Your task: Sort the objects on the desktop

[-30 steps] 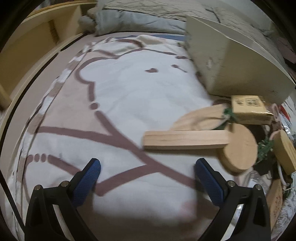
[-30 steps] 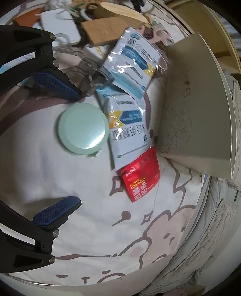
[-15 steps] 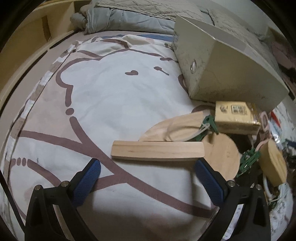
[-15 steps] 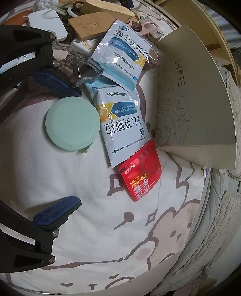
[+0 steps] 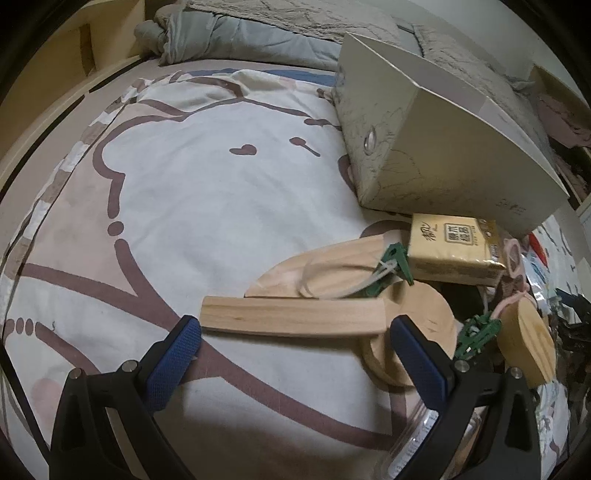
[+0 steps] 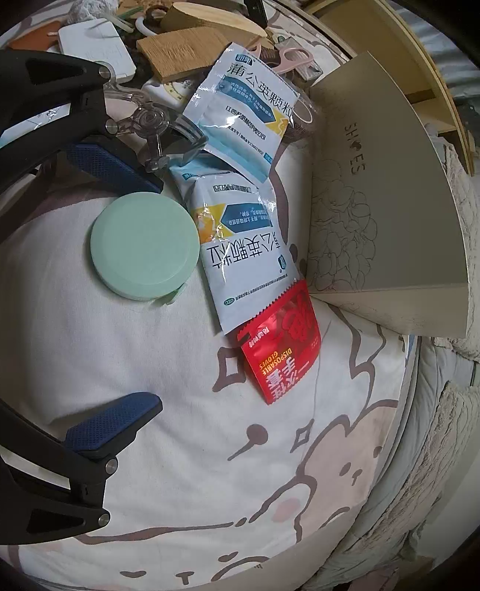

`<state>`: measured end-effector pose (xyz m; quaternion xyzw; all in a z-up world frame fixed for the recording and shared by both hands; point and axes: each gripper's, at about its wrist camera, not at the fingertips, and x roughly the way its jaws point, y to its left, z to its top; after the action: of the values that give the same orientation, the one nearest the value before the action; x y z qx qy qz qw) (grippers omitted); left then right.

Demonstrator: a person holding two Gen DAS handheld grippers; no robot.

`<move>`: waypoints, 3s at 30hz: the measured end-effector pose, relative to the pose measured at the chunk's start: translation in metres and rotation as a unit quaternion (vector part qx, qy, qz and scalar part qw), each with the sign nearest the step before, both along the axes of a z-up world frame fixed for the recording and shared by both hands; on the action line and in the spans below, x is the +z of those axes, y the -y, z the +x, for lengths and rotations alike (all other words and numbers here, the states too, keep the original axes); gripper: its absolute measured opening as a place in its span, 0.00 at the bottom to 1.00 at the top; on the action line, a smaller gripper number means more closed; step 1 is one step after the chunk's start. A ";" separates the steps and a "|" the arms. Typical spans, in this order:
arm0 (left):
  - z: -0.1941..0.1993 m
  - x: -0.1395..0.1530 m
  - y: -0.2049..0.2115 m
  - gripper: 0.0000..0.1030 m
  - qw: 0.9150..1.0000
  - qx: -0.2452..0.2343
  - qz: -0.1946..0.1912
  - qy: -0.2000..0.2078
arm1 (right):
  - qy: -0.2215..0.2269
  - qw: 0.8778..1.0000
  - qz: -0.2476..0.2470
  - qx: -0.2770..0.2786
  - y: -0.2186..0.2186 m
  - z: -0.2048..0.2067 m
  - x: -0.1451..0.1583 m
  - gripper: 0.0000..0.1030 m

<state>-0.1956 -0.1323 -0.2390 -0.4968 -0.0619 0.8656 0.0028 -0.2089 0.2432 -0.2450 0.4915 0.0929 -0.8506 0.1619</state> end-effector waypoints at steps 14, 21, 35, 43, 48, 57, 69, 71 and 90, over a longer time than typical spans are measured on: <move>-0.005 -0.005 0.005 1.00 1.000 0.001 0.004 0.003 | 0.000 1.000 0.003 -0.010 -0.015 -0.005 0.003 1.00; 0.000 -0.006 0.016 1.00 0.999 0.010 -0.031 0.000 | -0.002 1.000 0.005 -0.013 -0.019 -0.005 0.002 1.00; 0.011 -0.002 0.031 1.00 0.999 -0.014 -0.040 -0.025 | -0.001 1.000 0.006 -0.013 -0.019 -0.006 0.001 1.00; 0.011 -0.011 0.018 1.00 0.997 -0.045 -0.065 -0.014 | -0.001 1.000 0.006 -0.013 -0.019 -0.005 0.001 1.00; 0.010 -0.015 0.015 1.00 0.996 -0.044 -0.080 -0.008 | -0.001 1.000 0.007 -0.010 -0.019 -0.006 0.002 1.00; 0.008 -0.021 0.014 1.00 0.996 -0.035 -0.087 -0.008 | -0.025 0.999 0.024 -0.009 -0.014 -0.008 0.008 1.00; 0.008 -0.025 0.015 1.00 0.996 -0.034 -0.080 -0.007 | -0.012 0.999 0.019 0.035 -0.005 -0.003 0.011 0.70; 0.009 -0.024 0.014 1.00 0.996 -0.034 -0.080 -0.007 | -0.011 0.999 0.016 0.049 -0.001 -0.001 0.013 0.57; 0.013 -0.015 0.007 0.62 0.994 -0.054 -0.089 -0.022 | 0.010 0.998 0.031 0.051 0.004 0.001 0.016 0.51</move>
<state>-0.1826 -0.1390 -0.2536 -0.4789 0.0425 0.8768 0.0071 -0.2078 0.2392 -0.2286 0.4996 0.1426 -0.8328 0.1911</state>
